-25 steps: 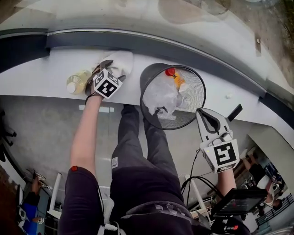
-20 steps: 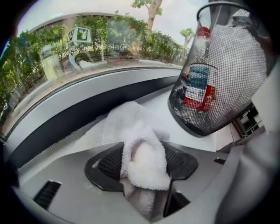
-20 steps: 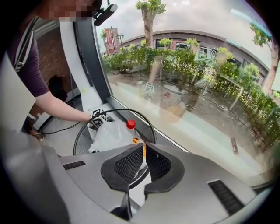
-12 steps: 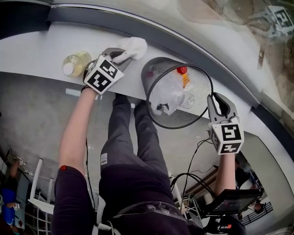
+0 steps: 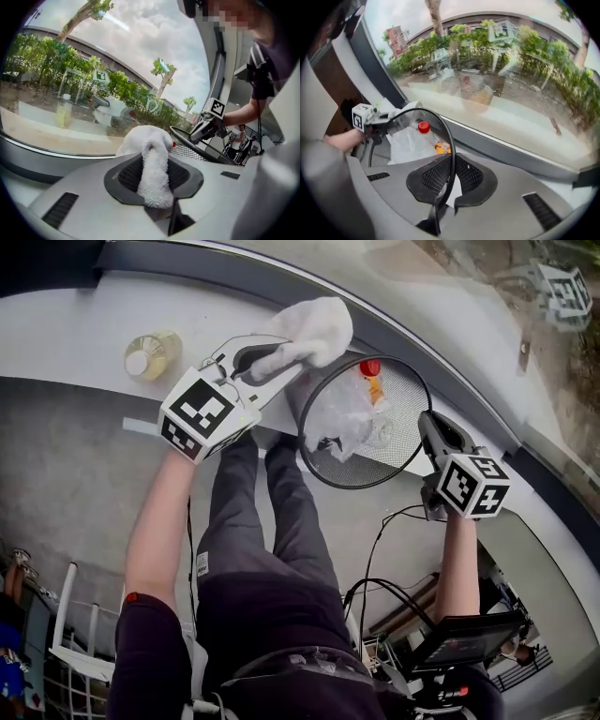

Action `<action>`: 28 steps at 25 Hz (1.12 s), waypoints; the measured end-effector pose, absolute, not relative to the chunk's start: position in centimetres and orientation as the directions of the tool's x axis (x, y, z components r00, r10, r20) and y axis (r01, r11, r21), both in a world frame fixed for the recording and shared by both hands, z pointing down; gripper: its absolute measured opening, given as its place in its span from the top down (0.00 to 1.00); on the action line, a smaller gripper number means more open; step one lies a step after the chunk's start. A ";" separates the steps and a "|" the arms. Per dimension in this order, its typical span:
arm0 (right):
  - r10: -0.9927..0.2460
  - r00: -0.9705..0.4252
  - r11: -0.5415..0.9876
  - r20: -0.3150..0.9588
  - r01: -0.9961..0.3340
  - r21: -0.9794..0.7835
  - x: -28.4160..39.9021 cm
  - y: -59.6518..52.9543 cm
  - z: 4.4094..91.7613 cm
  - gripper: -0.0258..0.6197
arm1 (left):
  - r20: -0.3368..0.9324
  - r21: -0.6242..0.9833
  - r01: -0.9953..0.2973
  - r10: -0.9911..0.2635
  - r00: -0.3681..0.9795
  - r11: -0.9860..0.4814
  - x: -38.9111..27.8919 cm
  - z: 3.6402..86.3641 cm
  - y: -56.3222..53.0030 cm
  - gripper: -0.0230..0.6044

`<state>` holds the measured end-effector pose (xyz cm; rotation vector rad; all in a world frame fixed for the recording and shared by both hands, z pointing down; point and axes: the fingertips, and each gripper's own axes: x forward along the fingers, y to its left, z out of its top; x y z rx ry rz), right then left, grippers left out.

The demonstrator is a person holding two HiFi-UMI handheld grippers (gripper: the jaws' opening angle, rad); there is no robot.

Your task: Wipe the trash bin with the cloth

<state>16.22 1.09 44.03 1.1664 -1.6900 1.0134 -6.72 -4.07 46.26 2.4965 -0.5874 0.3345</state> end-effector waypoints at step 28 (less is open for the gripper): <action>-0.361 -0.332 -0.102 0.871 -0.915 -0.391 16.4 8.1 44.0 0.88 | 0.431 0.350 -0.543 -0.383 0.817 -0.764 -7.8 46.8 2.1 0.81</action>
